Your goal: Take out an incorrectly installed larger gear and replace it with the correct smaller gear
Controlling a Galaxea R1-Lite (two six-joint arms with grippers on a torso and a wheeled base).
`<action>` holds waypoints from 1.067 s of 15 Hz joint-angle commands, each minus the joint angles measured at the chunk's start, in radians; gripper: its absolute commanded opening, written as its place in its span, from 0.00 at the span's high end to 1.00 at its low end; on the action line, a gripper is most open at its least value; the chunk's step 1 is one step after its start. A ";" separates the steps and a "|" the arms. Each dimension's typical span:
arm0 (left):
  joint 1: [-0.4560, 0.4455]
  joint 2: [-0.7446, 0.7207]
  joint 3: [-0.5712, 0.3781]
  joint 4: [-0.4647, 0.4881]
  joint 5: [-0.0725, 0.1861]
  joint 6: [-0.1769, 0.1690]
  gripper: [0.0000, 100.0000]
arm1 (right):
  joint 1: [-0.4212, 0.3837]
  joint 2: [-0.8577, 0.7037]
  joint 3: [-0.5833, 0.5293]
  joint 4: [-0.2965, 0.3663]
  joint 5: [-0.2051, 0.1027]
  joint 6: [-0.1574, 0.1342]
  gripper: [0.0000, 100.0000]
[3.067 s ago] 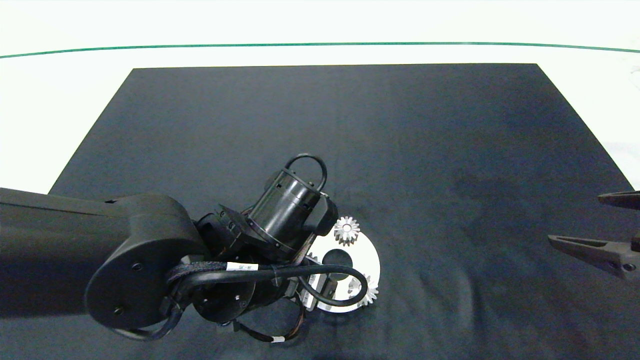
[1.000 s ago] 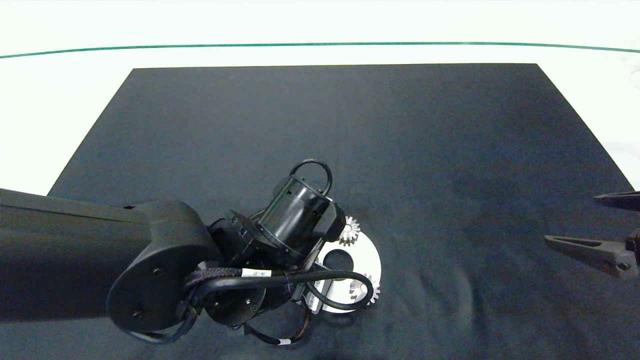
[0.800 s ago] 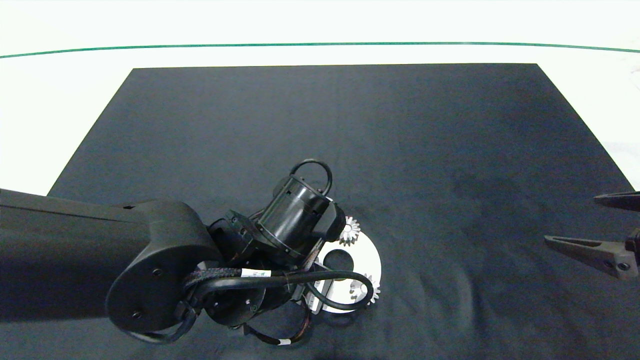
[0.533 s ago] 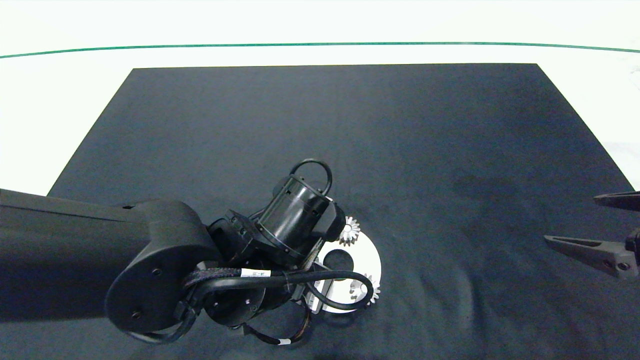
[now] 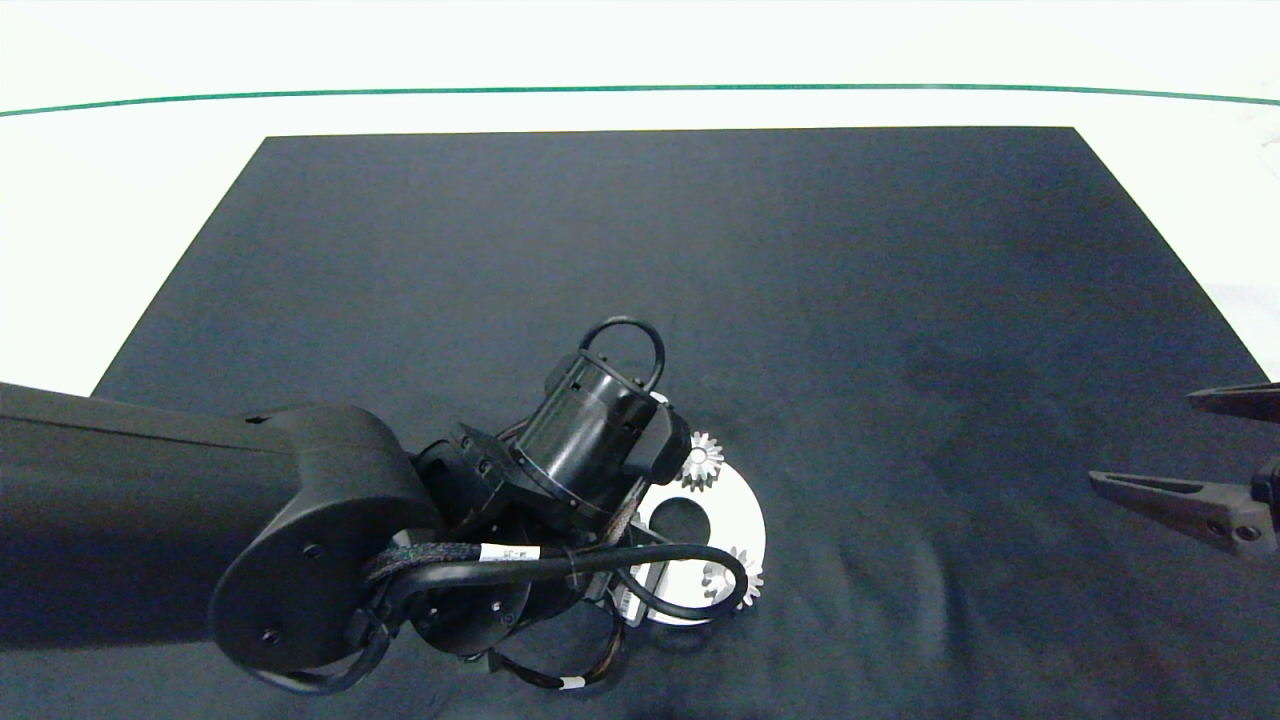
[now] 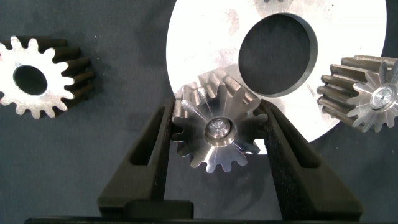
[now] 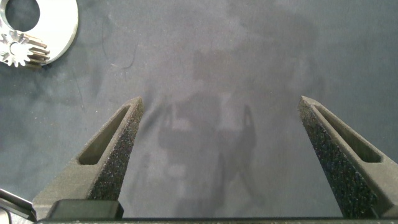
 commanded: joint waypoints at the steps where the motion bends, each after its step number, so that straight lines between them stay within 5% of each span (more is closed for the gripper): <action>1: 0.002 -0.027 0.004 0.004 0.002 0.002 0.84 | 0.000 0.000 0.002 0.002 0.001 -0.002 0.00; 16: 0.004 -0.144 0.032 0.007 0.002 0.004 0.84 | 0.000 -0.005 0.002 0.002 0.001 -0.002 0.00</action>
